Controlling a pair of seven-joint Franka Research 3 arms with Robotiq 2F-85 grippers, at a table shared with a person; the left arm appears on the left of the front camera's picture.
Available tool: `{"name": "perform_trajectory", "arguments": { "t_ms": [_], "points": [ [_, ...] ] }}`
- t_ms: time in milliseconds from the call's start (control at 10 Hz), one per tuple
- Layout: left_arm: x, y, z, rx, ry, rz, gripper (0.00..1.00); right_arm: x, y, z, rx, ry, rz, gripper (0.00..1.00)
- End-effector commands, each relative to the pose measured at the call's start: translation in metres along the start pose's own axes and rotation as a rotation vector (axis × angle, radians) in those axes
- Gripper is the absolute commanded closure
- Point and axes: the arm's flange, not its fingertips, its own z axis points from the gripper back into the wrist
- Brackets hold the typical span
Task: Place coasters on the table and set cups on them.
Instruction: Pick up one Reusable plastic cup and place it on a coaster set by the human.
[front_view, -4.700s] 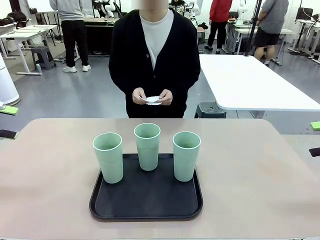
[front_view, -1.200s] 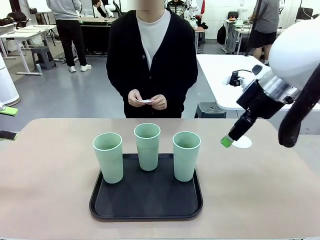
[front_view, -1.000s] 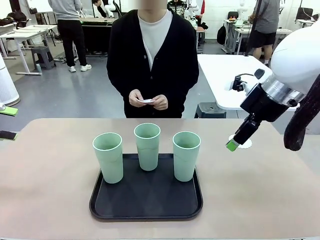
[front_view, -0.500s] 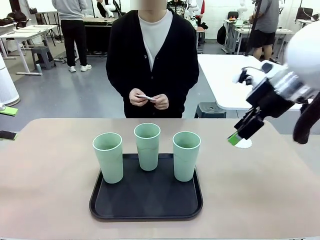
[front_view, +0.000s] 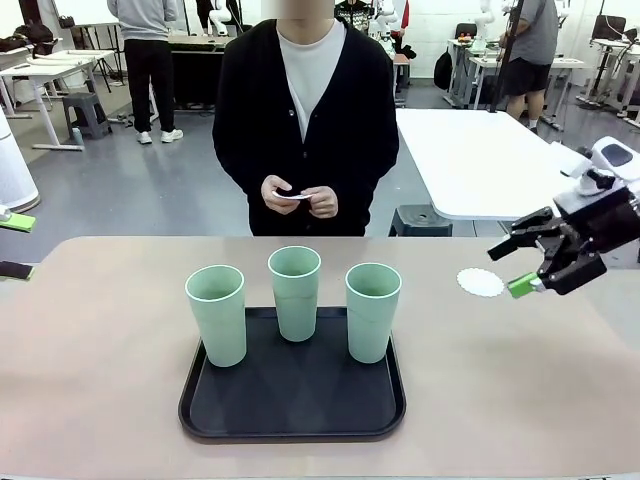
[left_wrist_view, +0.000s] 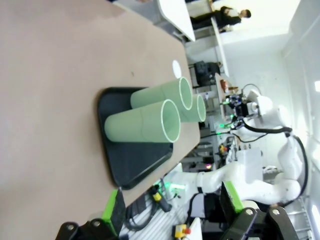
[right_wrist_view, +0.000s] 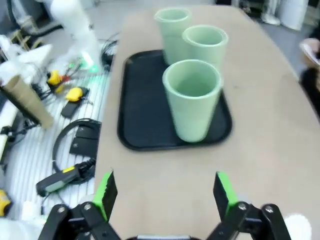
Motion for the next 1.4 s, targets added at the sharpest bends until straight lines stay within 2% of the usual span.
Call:
{"name": "perform_trajectory", "arguments": {
  "t_ms": [0, 200, 300, 500, 800, 900, 1300],
  "points": [
    [0.0, 0.001, 0.002, -0.01, -0.006, -0.003, 0.0, -0.017, -0.031, -0.026, 0.113, -0.006, -0.004, 0.0],
    [0.0, 0.001, 0.002, -0.01, -0.006, -0.003, 0.0, -0.03, -0.035, -0.049, 0.063, -0.111, -0.026, 0.0],
    [0.0, 0.001, 0.002, -0.01, -0.006, -0.003, 0.0, -0.034, -0.037, -0.056, -0.008, -0.156, -0.033, 0.0],
    [0.0, 0.001, 0.002, -0.01, -0.006, -0.003, 0.0, -0.037, -0.033, -0.069, -0.167, -0.166, -0.046, 0.0],
    [0.0, 0.001, 0.002, -0.01, -0.006, -0.003, 0.0, -0.035, -0.033, -0.078, -0.104, -0.139, -0.032, 0.0],
    [0.0, 0.001, 0.002, -0.01, -0.006, -0.003, 0.0, -0.035, -0.039, -0.066, -0.13, -0.155, -0.06, 0.0],
    [0.0, 0.001, 0.002, -0.01, -0.006, -0.003, 0.0, -0.035, -0.039, -0.066, -0.13, -0.155, -0.06, 0.0]
  ]
}}
